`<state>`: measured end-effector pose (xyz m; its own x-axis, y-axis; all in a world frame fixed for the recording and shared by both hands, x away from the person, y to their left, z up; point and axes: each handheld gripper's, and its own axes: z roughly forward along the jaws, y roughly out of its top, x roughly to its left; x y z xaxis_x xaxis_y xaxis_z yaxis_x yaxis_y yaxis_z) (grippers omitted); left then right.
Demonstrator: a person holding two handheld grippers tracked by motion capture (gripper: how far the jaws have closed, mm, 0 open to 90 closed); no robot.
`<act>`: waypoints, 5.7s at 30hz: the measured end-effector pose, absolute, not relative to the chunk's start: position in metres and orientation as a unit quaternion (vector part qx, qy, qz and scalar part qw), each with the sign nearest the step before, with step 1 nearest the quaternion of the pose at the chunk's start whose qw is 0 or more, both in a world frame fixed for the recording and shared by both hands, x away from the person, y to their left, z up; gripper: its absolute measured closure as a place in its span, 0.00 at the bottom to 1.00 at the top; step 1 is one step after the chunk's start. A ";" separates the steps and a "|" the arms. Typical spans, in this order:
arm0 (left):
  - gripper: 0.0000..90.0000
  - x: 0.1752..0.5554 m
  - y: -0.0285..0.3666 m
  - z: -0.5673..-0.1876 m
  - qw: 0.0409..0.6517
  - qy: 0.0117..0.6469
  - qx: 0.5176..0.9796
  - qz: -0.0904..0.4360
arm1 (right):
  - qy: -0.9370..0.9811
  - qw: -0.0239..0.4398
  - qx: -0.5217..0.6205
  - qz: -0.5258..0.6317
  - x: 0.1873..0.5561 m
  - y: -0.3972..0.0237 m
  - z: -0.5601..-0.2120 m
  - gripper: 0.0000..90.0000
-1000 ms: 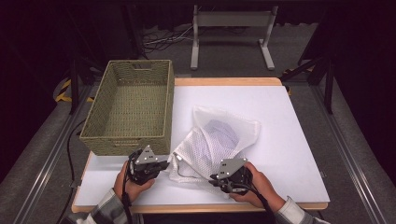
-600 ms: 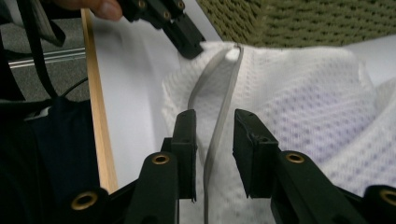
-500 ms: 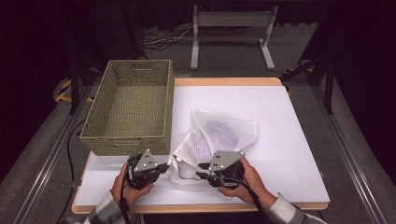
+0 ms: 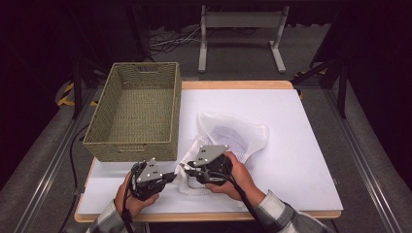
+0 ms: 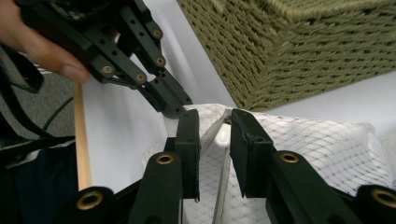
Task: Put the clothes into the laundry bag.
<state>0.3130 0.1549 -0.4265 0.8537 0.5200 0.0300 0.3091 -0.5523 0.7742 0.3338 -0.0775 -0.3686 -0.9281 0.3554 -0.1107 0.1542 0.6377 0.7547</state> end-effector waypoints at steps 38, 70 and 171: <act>0.97 0.297 0.157 -0.423 0.443 0.205 0.864 0.120 | 0.924 0.101 0.144 0.339 0.342 -0.064 -0.408 0.90; 0.99 0.322 0.152 -0.427 0.452 0.265 0.847 0.091 | 0.922 0.155 0.123 0.332 0.331 -0.064 -0.405 0.91; 0.99 0.337 0.152 -0.419 0.460 0.271 0.841 0.088 | 0.938 0.170 0.116 0.280 0.321 -0.084 -0.411 0.91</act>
